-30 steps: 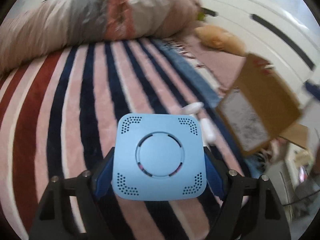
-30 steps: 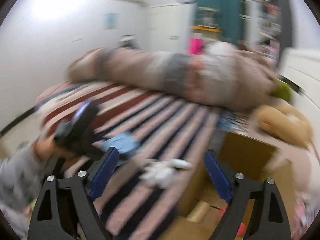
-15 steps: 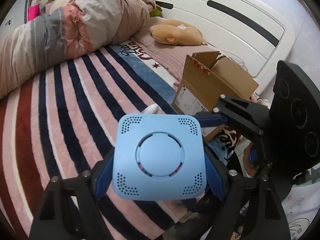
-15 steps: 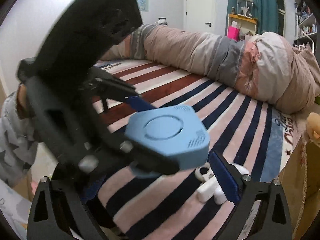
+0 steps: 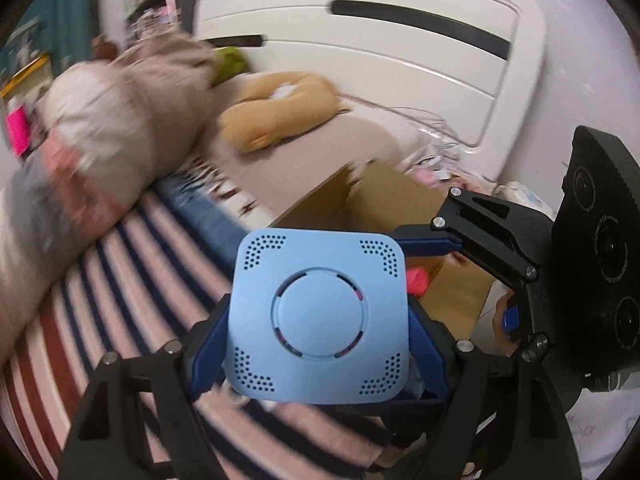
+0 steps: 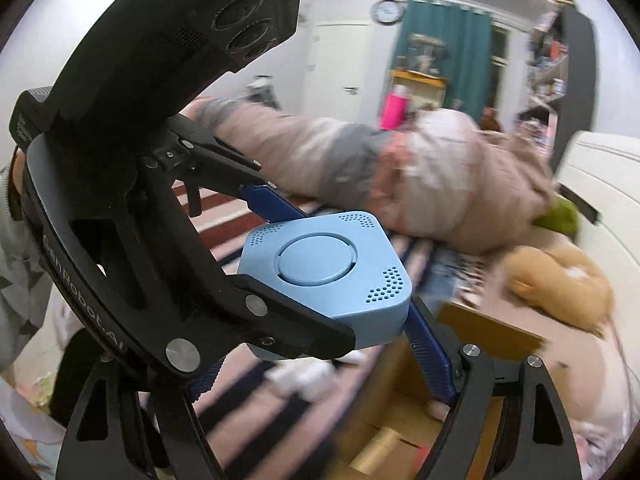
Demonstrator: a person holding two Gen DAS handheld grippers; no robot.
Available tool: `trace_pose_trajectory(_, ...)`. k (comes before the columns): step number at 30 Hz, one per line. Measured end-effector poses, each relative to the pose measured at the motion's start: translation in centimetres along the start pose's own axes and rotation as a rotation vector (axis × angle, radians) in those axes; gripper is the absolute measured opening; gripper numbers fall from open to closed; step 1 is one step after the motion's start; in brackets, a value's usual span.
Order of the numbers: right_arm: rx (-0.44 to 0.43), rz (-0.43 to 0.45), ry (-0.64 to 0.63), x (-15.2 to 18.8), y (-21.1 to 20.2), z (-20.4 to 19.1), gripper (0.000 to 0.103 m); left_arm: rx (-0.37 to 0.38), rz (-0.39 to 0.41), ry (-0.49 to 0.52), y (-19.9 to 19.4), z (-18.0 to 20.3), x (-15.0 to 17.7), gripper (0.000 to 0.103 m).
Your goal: Organize rigid objects
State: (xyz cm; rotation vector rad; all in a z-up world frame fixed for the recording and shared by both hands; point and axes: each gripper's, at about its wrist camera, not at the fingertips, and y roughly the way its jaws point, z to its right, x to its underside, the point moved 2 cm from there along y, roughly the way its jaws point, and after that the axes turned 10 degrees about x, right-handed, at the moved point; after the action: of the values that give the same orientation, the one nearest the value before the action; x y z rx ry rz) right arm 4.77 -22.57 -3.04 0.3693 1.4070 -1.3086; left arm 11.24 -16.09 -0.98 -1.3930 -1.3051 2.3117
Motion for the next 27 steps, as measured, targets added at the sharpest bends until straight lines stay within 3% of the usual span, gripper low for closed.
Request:
trace_pose_trajectory(4, 0.048, -0.058, 0.086, 1.9, -0.5, 5.0, 0.08, 0.059, -0.05, 0.027, 4.4, 1.2, -3.2, 0.078)
trace_pose_trajectory(8, 0.05, -0.146, 0.133, 3.6, 1.3, 7.6, 0.08, 0.072, -0.108, 0.004, 7.9, 0.9, -4.1, 0.079)
trace_pose_trajectory(10, 0.068, -0.211, 0.139, 4.3, 2.3, 7.8, 0.081, 0.045, -0.101, -0.006, 8.2, 0.5, -4.1, 0.085)
trace_pose_trajectory(12, 0.143, -0.272, 0.141, 4.8, 2.9, 8.0, 0.089, 0.032, -0.075, -0.01, 7.5, 0.3, -4.0, 0.094)
trace_pose_trajectory(14, 0.144, -0.274, 0.154, 5.2, 2.4, 8.1, 0.097, 0.042, -0.043, -0.021, 6.4, -0.1, -3.9, 0.094)
trace_pose_trajectory(16, 0.148, -0.281, 0.179, 5.4, 2.0, 8.3, 0.098, 0.035, -0.012, -0.035, 5.0, -0.6, -3.7, 0.094)
trace_pose_trajectory(21, 0.169, -0.2, 0.161, 4.5, 0.2, 7.1, 0.098, -0.063, 0.104, -0.108, 0.0, -2.9, -1.7, 0.094)
trace_pose_trajectory(24, 0.155, -0.125, 0.176, 3.1, -1.0, 5.7, 0.098, -0.184, 0.166, -0.163, -3.3, -5.1, 1.0, 0.094)
trace_pose_trajectory(27, 0.041, -0.041, 0.198, 1.0, -2.2, 2.8, 0.097, -0.315, 0.19, -0.224, -5.5, -7.9, 5.2, 0.094)
